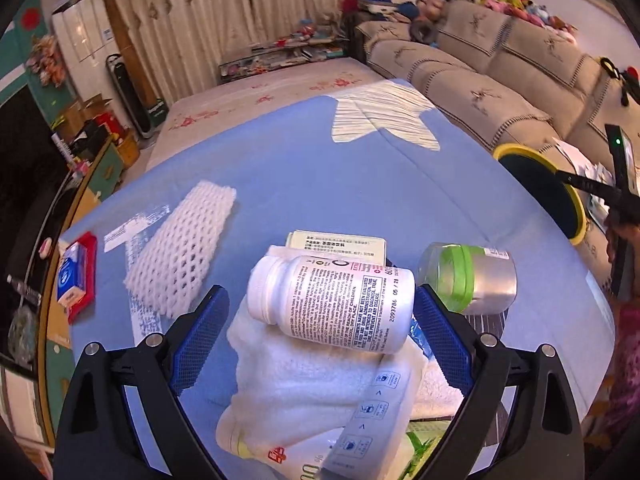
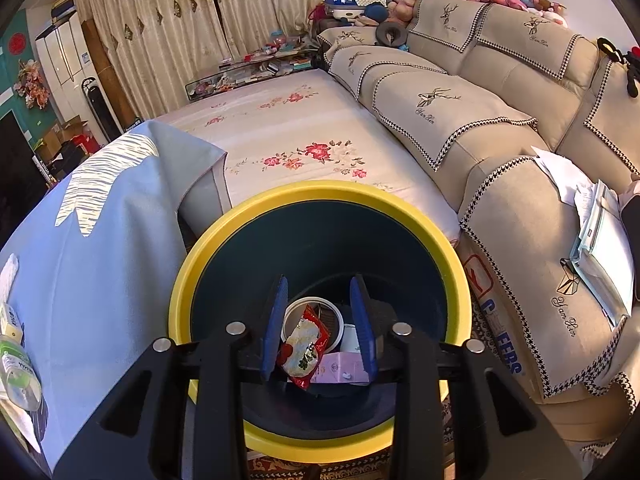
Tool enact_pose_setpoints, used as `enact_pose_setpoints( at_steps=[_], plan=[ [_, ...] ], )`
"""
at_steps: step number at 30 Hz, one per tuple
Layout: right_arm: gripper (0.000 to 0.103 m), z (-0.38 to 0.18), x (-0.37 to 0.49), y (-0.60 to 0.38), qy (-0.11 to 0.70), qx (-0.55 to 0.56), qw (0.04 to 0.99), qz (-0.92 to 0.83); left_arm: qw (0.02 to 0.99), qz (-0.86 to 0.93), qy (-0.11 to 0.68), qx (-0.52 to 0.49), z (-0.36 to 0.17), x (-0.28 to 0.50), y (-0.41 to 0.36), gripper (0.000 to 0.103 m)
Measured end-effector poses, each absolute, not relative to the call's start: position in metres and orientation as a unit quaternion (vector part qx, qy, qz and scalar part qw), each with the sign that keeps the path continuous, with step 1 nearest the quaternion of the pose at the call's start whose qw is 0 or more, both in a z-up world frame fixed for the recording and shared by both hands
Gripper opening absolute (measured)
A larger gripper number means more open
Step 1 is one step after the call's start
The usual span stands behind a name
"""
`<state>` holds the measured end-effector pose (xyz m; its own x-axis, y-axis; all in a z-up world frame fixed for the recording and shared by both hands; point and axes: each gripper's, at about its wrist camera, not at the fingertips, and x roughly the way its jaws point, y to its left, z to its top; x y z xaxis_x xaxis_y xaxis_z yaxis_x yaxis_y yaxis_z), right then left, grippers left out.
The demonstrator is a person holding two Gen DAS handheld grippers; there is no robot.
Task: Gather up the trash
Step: 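Carry the snack bag over the bin and open the right tool, then grasp the white pill bottle with the left tool and lift it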
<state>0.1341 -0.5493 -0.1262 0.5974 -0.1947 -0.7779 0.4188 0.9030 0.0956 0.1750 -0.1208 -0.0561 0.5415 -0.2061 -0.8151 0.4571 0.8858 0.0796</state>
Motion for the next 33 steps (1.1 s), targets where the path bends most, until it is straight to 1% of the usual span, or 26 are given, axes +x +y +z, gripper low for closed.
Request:
enact_pose_setpoints(
  at_steps=[8,9,10,16,20,26,29,33],
  plan=[
    [0.031,-0.132,0.143,-0.541,0.424,0.129,0.882,-0.164,0.855,-0.202,0.454,0.147,-0.064,0.187,-0.123,0.091],
    [0.031,-0.132,0.144,-0.541,0.424,0.129,0.881,-0.164,0.854,-0.204,0.454,0.149,-0.065,0.187,-0.124,0.090],
    [0.031,-0.132,0.144,-0.540,0.424,0.129,0.881,-0.163,0.853,-0.208,0.455,0.149,-0.065,0.187,-0.125,0.086],
    [0.031,-0.130,0.142,-0.540,0.421,0.130,0.883,-0.163,0.857,-0.197,0.457,0.136,-0.062,0.187,-0.122,0.085],
    [0.031,-0.125,0.136,-0.543,0.414,0.132,0.885,-0.167,0.867,-0.180,0.448,0.126,-0.046,0.180,-0.120,0.085],
    [0.031,-0.124,0.128,-0.549,0.409,0.131,0.886,-0.176,0.892,-0.147,0.417,0.096,-0.007,0.159,-0.132,0.085],
    [0.031,-0.126,0.124,-0.555,0.411,0.129,0.884,-0.182,0.904,-0.152,0.391,0.080,0.008,0.144,-0.152,0.085],
    [0.031,-0.128,0.115,-0.568,0.409,0.132,0.884,-0.185,0.901,-0.190,0.384,0.074,0.013,0.134,-0.198,0.085]
  ],
)
